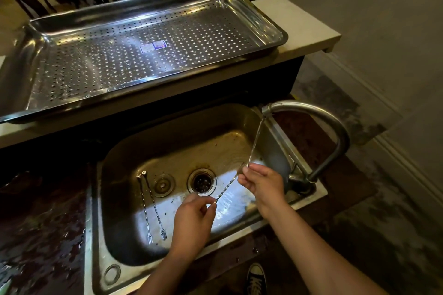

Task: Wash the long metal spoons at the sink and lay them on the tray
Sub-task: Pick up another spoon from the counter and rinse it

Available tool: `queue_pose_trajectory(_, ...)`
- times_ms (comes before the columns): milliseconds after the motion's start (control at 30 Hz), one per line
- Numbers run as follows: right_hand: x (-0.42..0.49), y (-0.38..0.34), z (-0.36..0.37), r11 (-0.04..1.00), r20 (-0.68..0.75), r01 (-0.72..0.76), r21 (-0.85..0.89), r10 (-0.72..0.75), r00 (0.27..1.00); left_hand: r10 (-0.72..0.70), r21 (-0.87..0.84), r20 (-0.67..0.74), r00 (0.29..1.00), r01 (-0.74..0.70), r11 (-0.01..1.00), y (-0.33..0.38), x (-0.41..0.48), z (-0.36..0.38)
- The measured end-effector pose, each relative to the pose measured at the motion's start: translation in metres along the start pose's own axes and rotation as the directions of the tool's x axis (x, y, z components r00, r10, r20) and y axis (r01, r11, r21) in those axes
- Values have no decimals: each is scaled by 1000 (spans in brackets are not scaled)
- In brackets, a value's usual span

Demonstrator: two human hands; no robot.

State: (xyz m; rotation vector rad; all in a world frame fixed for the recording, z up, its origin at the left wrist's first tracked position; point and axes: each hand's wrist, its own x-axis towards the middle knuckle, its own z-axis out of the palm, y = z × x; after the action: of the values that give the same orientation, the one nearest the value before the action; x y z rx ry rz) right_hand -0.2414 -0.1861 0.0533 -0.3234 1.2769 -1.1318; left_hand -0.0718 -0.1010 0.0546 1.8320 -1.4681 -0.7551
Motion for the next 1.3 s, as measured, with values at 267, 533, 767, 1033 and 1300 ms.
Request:
queue_pose_trajectory(267, 7, -9, 1, 995, 65, -40, 91, 34, 997, -101, -86, 60, 993, 106, 991, 9, 8, 5)
queue_pose_trajectory(533, 12, -19, 1, 999, 82, 12, 45, -15, 996, -131, -104, 88, 988, 140, 985, 17, 17, 12)
queue_pose_trajectory(767, 17, -20, 5, 996, 43, 70, -62, -67, 997, -51, 38, 30, 998, 49, 998, 26, 25, 17)
queue_pose_trajectory(1033, 24, -23, 8, 999, 46, 39, -2, -39, 998, -21, 119, 26, 999, 18, 993, 29, 29, 17)
queue_pose_trajectory(1300, 33, -29, 11, 998, 86, 55, 35, -57, 995, 2, 100, 35, 999, -5, 995, 30, 34, 19)
